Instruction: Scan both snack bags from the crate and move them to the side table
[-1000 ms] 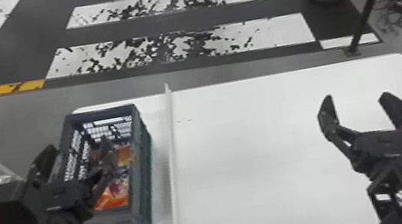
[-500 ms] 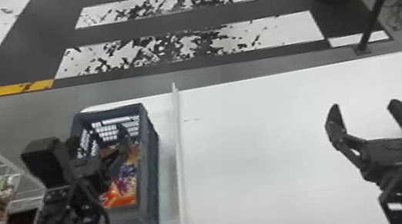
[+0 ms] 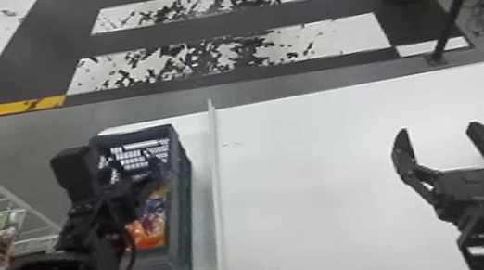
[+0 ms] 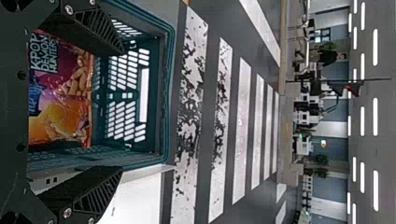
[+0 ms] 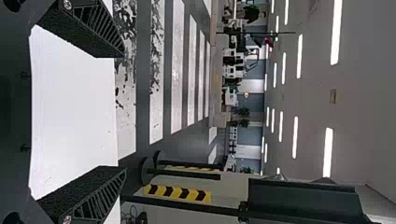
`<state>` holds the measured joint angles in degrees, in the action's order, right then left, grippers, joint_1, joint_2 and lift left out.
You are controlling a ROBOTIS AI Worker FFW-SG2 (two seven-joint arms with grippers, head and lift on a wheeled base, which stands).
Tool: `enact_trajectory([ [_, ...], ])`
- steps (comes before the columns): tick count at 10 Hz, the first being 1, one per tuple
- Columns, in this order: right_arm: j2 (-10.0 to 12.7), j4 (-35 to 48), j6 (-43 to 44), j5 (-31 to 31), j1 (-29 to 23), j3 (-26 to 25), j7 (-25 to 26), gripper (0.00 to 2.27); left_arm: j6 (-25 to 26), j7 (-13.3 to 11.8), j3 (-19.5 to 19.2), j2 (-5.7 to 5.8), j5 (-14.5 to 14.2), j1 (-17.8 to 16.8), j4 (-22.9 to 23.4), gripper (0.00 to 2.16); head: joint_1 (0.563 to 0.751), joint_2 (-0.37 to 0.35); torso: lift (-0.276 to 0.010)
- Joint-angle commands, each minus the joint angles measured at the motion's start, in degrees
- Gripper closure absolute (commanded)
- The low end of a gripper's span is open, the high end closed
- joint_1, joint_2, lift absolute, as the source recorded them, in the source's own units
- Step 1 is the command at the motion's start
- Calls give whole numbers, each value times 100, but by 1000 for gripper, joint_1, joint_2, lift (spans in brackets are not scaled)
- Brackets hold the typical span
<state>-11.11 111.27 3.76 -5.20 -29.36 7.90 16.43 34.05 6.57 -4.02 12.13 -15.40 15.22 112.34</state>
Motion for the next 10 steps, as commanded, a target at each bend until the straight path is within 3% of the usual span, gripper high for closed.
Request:
enact_trajectory([
  [1, -32, -9, -38, 1, 1, 1, 0, 63, 336, 2, -46, 8, -6, -239, -177, 147, 695, 89, -29],
  [4, -58, -27, -74, 1, -8, 1, 0, 63, 511, 37, -46, 8, -68, -538, -406, 269, 695, 97, -29],
  [7, -76, -88, -74, 1, 27, 36, 0, 63, 546, 64, -152, 26, -112, -538, -503, 272, 695, 104, -29],
  [10, -76, -176, -74, 19, 80, 133, 0, 63, 1091, -15, -257, 17, -130, -670, -608, 272, 695, 121, -29],
])
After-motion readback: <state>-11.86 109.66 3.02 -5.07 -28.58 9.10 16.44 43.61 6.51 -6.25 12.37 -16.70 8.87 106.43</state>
